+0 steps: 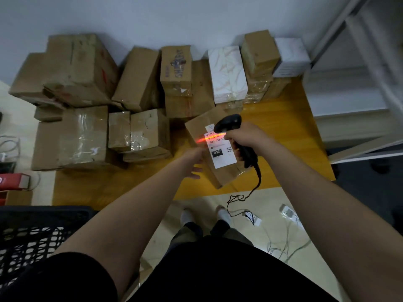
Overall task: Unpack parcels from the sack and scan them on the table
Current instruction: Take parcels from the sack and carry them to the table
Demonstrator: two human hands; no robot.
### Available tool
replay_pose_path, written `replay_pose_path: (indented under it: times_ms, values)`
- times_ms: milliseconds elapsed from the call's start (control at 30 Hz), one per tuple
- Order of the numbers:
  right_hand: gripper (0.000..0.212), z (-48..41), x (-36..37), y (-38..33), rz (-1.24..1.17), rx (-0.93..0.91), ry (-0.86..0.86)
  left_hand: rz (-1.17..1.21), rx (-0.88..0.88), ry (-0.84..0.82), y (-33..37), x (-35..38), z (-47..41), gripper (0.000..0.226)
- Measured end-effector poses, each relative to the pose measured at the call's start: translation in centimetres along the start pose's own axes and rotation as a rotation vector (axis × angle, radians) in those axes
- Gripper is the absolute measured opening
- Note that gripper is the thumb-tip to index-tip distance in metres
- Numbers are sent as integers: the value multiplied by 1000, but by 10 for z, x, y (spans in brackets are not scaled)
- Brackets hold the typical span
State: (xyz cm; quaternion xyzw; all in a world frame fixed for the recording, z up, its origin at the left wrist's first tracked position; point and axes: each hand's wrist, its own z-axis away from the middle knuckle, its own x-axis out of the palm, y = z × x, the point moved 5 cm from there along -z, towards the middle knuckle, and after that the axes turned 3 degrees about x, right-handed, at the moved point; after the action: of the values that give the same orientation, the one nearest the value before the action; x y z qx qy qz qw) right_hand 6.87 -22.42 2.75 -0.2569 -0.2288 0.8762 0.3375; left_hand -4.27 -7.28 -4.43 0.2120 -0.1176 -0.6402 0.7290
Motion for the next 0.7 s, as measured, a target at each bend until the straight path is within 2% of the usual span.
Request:
replay_pose_path:
  times_ms: [100,267,400,500,633,700]
  values:
    - [10,5,5,2,-12,11,27,-5,32,38,0,-10,3,32]
    - [11,13,7,8,-55,16,102,-1,71,43,-5,-18,7,27]
    - [22,21,-12,20,36,15,228,33,107,97,-3,-16,10,23]
    - [14,23,-35,42,118,37,291,82,139,152,0,-2,14,13]
    - [14,18,-71,83,162,92,338,133,229,243,9,25,14,19]
    - [15,10,-87,104,149,116,330,126,273,291,13,42,12,37]
